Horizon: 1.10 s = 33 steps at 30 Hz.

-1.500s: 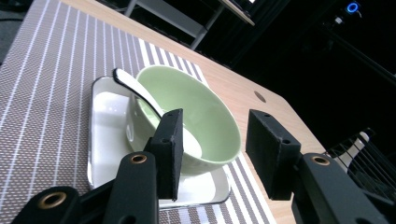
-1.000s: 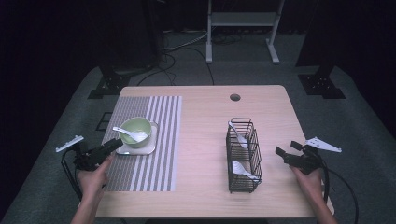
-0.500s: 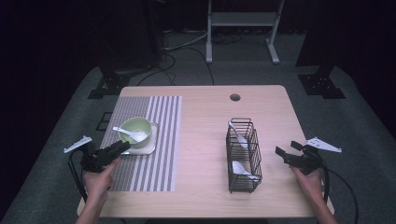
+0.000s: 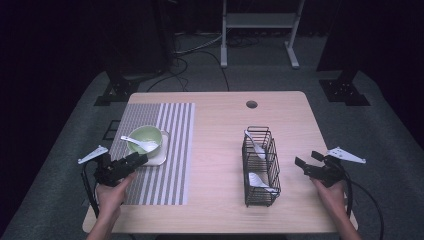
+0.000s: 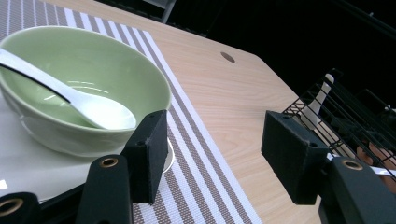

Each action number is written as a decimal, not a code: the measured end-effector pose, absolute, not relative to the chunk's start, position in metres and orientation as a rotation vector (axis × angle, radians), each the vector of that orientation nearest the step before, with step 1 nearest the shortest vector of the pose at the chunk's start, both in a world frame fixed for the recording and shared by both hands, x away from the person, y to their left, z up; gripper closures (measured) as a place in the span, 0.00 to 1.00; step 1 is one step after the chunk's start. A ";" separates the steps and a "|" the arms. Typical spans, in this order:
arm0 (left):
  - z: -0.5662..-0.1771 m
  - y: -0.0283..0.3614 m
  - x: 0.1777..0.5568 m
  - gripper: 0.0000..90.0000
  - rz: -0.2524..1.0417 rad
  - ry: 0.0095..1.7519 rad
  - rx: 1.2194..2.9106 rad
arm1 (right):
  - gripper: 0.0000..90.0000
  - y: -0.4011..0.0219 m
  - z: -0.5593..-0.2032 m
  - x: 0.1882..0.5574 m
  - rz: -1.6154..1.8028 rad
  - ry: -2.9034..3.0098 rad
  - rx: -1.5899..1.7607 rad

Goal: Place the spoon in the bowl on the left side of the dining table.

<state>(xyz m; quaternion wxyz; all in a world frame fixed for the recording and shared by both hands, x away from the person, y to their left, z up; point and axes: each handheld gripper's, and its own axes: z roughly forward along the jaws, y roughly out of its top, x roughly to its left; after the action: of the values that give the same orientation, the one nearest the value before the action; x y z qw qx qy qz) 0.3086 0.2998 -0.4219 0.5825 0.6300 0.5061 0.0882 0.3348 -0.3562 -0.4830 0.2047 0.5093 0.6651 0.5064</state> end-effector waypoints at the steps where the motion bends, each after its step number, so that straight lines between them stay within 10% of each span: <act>1: -0.422 0.299 0.309 0.44 0.205 1.179 1.475 | 0.14 -0.356 -0.483 0.335 1.411 1.855 1.417; 33: -0.424 0.269 0.306 0.29 0.169 1.134 1.538 | 0.14 -0.356 -0.483 0.334 1.411 1.855 1.419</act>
<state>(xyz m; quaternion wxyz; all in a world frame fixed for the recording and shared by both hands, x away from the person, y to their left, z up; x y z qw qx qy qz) 0.3064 0.2693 -0.4236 0.5741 0.6564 0.4841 0.0720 0.3345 -0.3561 -0.4829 0.2050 0.5091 0.6653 0.5061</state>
